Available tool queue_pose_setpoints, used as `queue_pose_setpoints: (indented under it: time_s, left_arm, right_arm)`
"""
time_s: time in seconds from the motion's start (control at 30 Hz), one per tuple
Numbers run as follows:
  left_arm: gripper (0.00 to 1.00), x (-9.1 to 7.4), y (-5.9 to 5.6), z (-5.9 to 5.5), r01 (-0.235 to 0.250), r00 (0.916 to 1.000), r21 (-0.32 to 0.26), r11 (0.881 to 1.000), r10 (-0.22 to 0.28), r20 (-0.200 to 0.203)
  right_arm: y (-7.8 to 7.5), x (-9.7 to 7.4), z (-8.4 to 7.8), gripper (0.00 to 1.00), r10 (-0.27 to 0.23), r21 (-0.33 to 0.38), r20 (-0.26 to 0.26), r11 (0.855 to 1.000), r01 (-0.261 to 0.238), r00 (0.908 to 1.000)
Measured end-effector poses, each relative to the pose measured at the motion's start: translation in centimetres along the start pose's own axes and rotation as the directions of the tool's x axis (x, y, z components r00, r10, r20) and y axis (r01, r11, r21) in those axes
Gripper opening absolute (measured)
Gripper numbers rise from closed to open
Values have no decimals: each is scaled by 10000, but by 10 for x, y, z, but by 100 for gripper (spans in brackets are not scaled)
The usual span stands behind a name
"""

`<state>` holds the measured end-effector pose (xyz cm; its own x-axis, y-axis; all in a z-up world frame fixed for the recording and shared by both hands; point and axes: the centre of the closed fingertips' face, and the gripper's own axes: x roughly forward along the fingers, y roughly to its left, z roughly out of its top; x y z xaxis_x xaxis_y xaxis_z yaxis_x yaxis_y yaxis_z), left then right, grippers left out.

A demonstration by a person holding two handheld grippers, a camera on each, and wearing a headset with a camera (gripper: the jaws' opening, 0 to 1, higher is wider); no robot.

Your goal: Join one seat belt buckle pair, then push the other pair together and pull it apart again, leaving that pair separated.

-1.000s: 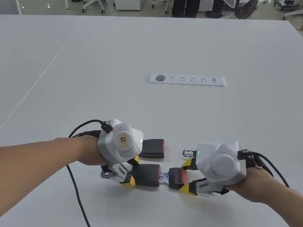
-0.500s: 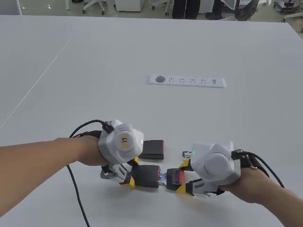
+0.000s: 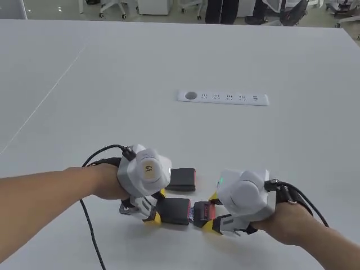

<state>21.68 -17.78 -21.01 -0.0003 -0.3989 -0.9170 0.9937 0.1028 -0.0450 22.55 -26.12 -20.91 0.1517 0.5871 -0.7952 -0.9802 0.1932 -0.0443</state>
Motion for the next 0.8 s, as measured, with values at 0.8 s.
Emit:
queue_pose_setpoints:
  time_s: [0.8]
  left_arm:
    - [32,0,-1,-1,-80,10000,329,9994,79,28]
  right_arm:
    - [12,-7,2,35,94,520,22,9986,-95,10000]
